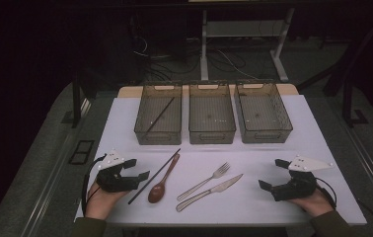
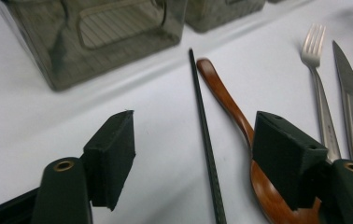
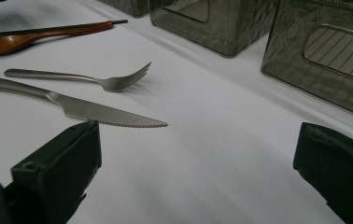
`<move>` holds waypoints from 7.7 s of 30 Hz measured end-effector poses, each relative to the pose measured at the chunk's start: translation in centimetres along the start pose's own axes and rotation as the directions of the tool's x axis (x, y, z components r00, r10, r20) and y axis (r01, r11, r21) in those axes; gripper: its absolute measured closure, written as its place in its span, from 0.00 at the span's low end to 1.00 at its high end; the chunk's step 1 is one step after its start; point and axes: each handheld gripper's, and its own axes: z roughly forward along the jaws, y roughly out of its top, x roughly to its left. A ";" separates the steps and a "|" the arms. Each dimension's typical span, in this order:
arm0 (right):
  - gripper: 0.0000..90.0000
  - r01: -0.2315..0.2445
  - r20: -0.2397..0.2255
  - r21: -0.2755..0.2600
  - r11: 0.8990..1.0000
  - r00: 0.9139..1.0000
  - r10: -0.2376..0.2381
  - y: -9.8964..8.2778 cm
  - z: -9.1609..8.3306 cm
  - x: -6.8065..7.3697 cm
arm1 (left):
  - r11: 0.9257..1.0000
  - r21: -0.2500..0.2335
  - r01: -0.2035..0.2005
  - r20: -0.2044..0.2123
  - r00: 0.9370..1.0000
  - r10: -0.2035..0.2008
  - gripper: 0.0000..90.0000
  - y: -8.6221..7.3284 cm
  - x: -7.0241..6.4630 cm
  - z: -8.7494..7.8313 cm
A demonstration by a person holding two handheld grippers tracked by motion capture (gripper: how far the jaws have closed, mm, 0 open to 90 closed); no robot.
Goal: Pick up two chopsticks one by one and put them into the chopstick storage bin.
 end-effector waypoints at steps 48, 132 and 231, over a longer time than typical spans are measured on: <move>0.00 0.003 0.000 0.001 1.000 1.000 -0.003 0.0 0.1 0.0 | 0.972 0.231 -0.044 0.029 0.999 0.038 0.91 -0.9 -0.9 2.0; 0.00 -0.005 0.007 -0.007 1.000 1.000 0.005 0.0 0.0 -0.2 | 1.000 0.006 -0.007 0.033 0.999 0.007 0.95 5.1 -0.1 -0.9; 0.00 -0.055 -0.001 -0.033 0.998 0.998 0.055 0.1 -0.2 -0.6 | 0.986 0.109 0.128 -0.148 0.983 -0.111 0.72 15.2 8.8 10.2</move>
